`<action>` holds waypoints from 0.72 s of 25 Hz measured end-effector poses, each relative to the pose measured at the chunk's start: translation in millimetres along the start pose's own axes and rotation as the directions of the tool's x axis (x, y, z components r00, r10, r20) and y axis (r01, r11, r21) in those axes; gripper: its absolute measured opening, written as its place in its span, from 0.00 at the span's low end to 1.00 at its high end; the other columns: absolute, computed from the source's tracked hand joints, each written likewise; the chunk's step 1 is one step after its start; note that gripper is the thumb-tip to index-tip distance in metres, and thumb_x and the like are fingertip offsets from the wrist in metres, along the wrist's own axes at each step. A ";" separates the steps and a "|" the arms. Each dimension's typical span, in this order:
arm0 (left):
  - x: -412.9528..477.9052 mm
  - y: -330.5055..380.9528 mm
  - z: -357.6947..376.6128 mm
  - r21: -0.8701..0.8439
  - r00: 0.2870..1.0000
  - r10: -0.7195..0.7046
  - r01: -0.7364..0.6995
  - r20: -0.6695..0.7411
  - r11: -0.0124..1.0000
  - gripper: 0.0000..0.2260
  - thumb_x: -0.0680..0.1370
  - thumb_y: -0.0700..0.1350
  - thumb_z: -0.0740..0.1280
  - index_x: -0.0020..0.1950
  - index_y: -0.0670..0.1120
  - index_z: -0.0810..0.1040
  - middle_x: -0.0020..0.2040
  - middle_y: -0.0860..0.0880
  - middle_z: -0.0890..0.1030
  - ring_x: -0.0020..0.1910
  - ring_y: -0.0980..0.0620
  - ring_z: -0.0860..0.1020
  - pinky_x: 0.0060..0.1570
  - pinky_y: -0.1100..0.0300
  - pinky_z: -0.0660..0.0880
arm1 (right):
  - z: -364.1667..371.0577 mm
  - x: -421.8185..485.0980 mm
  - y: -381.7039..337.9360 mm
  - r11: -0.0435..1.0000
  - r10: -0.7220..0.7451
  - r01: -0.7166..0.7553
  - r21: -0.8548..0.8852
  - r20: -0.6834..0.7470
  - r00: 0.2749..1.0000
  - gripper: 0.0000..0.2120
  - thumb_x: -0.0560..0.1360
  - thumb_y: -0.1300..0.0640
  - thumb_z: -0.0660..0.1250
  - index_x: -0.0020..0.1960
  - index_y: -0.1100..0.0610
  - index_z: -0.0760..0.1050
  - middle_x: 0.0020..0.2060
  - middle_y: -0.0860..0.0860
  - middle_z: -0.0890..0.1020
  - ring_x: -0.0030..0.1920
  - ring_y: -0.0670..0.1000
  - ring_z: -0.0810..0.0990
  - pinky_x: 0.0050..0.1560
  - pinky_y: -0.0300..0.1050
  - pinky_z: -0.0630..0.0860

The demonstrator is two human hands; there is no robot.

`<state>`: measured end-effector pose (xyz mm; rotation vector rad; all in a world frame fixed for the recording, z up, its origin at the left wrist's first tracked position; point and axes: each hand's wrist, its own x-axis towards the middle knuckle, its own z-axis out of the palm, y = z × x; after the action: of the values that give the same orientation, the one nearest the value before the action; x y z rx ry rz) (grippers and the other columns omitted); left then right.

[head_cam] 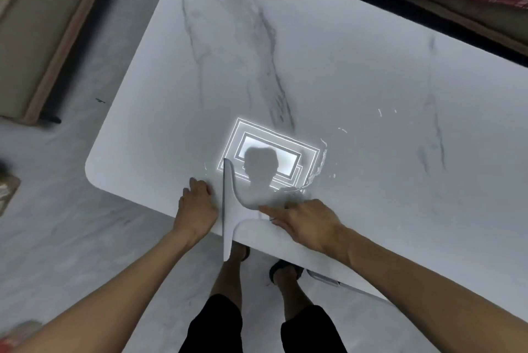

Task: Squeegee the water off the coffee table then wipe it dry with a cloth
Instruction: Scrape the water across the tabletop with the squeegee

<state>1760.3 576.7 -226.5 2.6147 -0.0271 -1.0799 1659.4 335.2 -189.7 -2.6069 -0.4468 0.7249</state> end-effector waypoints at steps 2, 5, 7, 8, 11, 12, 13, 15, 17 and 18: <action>-8.9 4.3 12.5 0.045 0.998 -0.001 -0.002 0.063 0.999 0.16 0.74 0.33 0.59 0.61 0.41 0.66 0.69 0.36 0.65 0.61 0.37 0.71 0.62 0.44 0.71 | -8.5 -41.2 27.8 0.997 0.074 -0.073 0.031 -0.013 0.997 0.22 0.83 0.45 0.50 0.74 0.31 0.50 0.51 0.48 0.81 0.42 0.56 0.81 0.38 0.45 0.73; -23.6 13.5 30.7 0.074 0.980 -0.038 0.024 0.197 0.997 0.20 0.74 0.32 0.57 0.66 0.42 0.64 0.79 0.38 0.48 0.75 0.34 0.55 0.72 0.44 0.61 | -25.0 -109.0 69.0 0.974 0.222 -0.222 -0.036 0.019 0.975 0.20 0.81 0.40 0.45 0.72 0.28 0.50 0.44 0.45 0.80 0.41 0.54 0.81 0.39 0.45 0.75; -31.0 18.3 38.4 0.047 0.978 -0.042 0.033 0.204 0.998 0.19 0.74 0.31 0.56 0.64 0.42 0.65 0.79 0.38 0.46 0.76 0.34 0.52 0.72 0.43 0.60 | -35.7 -142.7 84.9 0.950 0.302 -0.296 -0.096 0.047 0.952 0.24 0.78 0.37 0.38 0.73 0.30 0.54 0.40 0.42 0.76 0.41 0.53 0.80 0.40 0.46 0.75; -33.8 18.8 39.0 0.012 0.984 -0.036 0.035 0.174 0.999 0.18 0.73 0.31 0.55 0.61 0.43 0.66 0.78 0.38 0.51 0.75 0.34 0.56 0.69 0.44 0.64 | -39.3 -152.4 88.2 0.945 0.313 -0.306 -0.120 0.048 0.949 0.26 0.77 0.36 0.36 0.73 0.31 0.55 0.38 0.42 0.73 0.41 0.52 0.80 0.38 0.45 0.74; -43.0 11.2 31.0 -0.130 0.998 -0.040 0.034 -0.046 0.991 0.13 0.72 0.34 0.57 0.53 0.48 0.65 0.52 0.44 0.77 0.52 0.41 0.77 0.41 0.54 0.73 | -41.7 -145.3 76.8 0.957 0.272 -0.264 -0.120 0.053 0.961 0.25 0.77 0.36 0.36 0.73 0.31 0.54 0.39 0.42 0.76 0.42 0.52 0.80 0.37 0.43 0.70; -46.7 5.2 26.0 -0.180 0.989 -0.082 0.059 -0.122 0.982 0.12 0.73 0.35 0.57 0.52 0.48 0.65 0.43 0.49 0.77 0.43 0.44 0.78 0.34 0.57 0.70 | -39.1 -130.1 65.4 0.971 0.223 -0.215 -0.108 0.060 0.973 0.24 0.79 0.37 0.38 0.73 0.31 0.54 0.41 0.44 0.78 0.42 0.53 0.81 0.37 0.43 0.69; -50.6 -1.7 20.4 -0.238 0.973 -0.143 0.098 -0.181 0.966 0.11 0.73 0.35 0.57 0.52 0.48 0.66 0.39 0.50 0.75 0.39 0.47 0.77 0.31 0.58 0.69 | -35.0 -109.6 51.2 0.985 0.158 -0.152 -0.088 0.073 0.985 0.22 0.80 0.38 0.41 0.73 0.31 0.54 0.43 0.45 0.79 0.43 0.54 0.81 0.38 0.44 0.70; -55.6 -18.3 8.8 -0.332 0.930 -0.252 0.157 -0.268 0.930 0.10 0.74 0.35 0.58 0.52 0.47 0.65 0.37 0.49 0.74 0.35 0.47 0.75 0.29 0.58 0.66 | -25.0 -55.6 15.2 0.998 0.021 -0.013 -0.062 0.128 0.992 0.20 0.82 0.41 0.45 0.74 0.33 0.55 0.47 0.48 0.80 0.45 0.56 0.80 0.40 0.46 0.71; -56.4 -37.1 -2.2 -0.370 0.900 -0.299 0.173 -0.316 0.913 0.10 0.75 0.35 0.59 0.51 0.48 0.64 0.36 0.48 0.73 0.35 0.46 0.74 0.28 0.58 0.65 | -15.5 3.3 -21.2 0.989 -0.105 0.122 -0.081 0.188 0.976 0.20 0.83 0.43 0.46 0.75 0.36 0.57 0.48 0.51 0.79 0.45 0.57 0.80 0.41 0.47 0.71; -54.9 -44.7 -6.2 -0.380 0.895 -0.310 0.178 -0.322 0.908 0.11 0.74 0.35 0.60 0.51 0.48 0.64 0.36 0.48 0.73 0.35 0.46 0.74 0.29 0.58 0.65 | -13.5 29.6 -33.9 0.981 -0.143 0.166 -0.097 0.207 0.968 0.20 0.83 0.44 0.46 0.75 0.37 0.57 0.48 0.51 0.79 0.46 0.57 0.80 0.41 0.47 0.70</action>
<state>1720.9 628.3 -197.7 2.4933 0.5473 -0.5637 1684.3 372.7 -176.2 -2.5768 -0.7633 0.9362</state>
